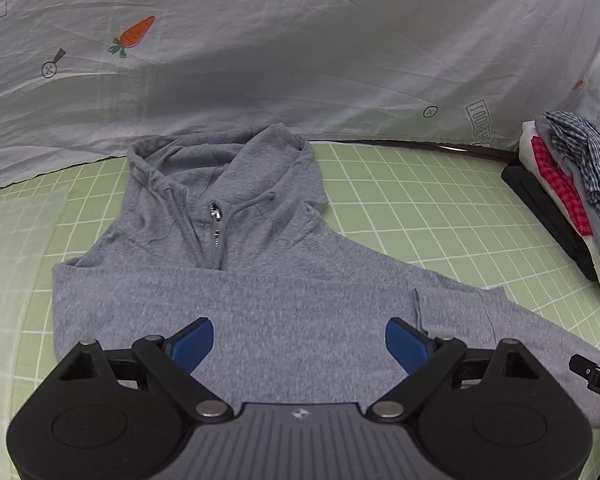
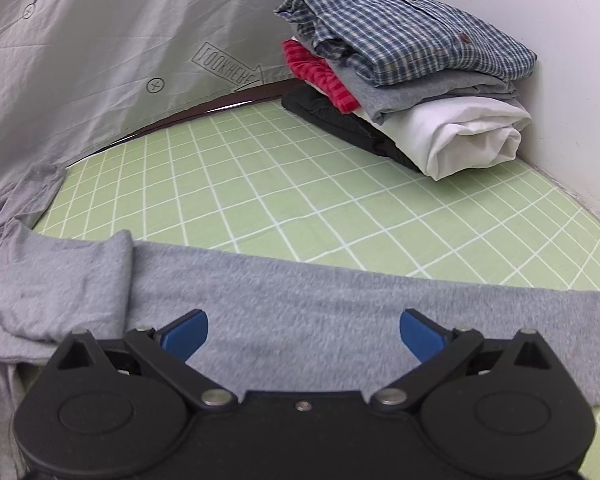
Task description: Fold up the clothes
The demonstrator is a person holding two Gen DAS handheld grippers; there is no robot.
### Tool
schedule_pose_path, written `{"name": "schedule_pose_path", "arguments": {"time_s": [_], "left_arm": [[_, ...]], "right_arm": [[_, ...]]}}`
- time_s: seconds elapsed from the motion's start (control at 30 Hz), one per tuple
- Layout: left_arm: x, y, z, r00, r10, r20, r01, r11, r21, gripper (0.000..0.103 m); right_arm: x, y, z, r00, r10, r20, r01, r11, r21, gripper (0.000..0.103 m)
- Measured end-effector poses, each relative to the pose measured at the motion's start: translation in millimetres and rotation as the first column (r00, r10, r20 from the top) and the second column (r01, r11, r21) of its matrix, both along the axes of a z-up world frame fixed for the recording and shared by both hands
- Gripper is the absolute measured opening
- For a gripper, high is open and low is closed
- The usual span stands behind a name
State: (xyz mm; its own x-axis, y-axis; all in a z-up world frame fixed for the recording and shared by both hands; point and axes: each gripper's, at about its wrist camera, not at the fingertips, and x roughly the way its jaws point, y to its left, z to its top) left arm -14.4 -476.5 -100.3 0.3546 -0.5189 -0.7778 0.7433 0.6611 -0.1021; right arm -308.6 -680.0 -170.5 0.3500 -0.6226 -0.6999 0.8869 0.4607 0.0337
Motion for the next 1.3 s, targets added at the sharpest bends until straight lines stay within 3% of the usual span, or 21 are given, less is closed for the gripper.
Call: {"name": "schedule_pose_path", "arguments": {"time_s": [0.1,0.17,0.2,0.27,0.3,0.47,0.7,0.8,0.87,1.1,1.3], "left_arm": [[-2,-27,-4,0.996,-0.085,-0.036,0.085,0.996,-0.011,0.076],[-4,-42,-9,0.988,-0.133,-0.078,0.131,0.991,-0.019,0.057],[-6,-49,-12,0.983,-0.152,-0.105,0.151,0.988,-0.018,0.054],[-8,-62,-20,0.968,-0.191,-0.163,0.190,0.982,-0.023,0.037],[-10,-68,-24,0.961,-0.206,-0.187,0.205,0.978,-0.024,0.035],[-18,-89,-43,0.947,-0.245,-0.207,0.258,0.965,0.036,0.035],[-25,-108,-54,0.950,-0.263,-0.169,0.278,0.958,0.072,0.043],[-28,-111,-54,0.956,-0.252,-0.147,0.265,0.961,0.075,0.034],[-29,-110,-53,0.961,-0.238,-0.139,0.250,0.966,0.072,0.013],[-28,-88,-37,0.966,-0.200,-0.161,0.207,0.978,0.023,0.010],[-4,-40,-21,0.981,-0.084,-0.177,0.085,0.996,-0.004,0.010]], "right_arm": [[0,-25,-8,0.999,-0.034,-0.021,0.034,0.999,0.007,0.103],[-2,-36,-16,0.999,-0.040,-0.036,0.041,0.999,0.024,0.103],[-2,-39,-19,0.999,-0.037,-0.038,0.038,0.999,0.024,0.103],[-4,-39,-21,0.999,-0.017,-0.029,0.017,1.000,-0.009,0.103],[-4,-39,-23,1.000,-0.007,-0.024,0.006,1.000,-0.025,0.103],[-4,-33,-28,1.000,-0.028,0.006,0.029,0.995,-0.093,0.103],[-4,-34,-28,0.999,-0.033,0.012,0.034,0.994,-0.100,0.103],[-4,-34,-28,0.999,-0.033,0.012,0.034,0.994,-0.100,0.103],[-3,-34,-29,0.999,-0.034,0.011,0.035,0.994,-0.101,0.103],[-3,-34,-28,0.999,-0.036,0.011,0.037,0.994,-0.102,0.103],[-3,-34,-28,0.999,-0.038,0.011,0.039,0.994,-0.101,0.103]]}}
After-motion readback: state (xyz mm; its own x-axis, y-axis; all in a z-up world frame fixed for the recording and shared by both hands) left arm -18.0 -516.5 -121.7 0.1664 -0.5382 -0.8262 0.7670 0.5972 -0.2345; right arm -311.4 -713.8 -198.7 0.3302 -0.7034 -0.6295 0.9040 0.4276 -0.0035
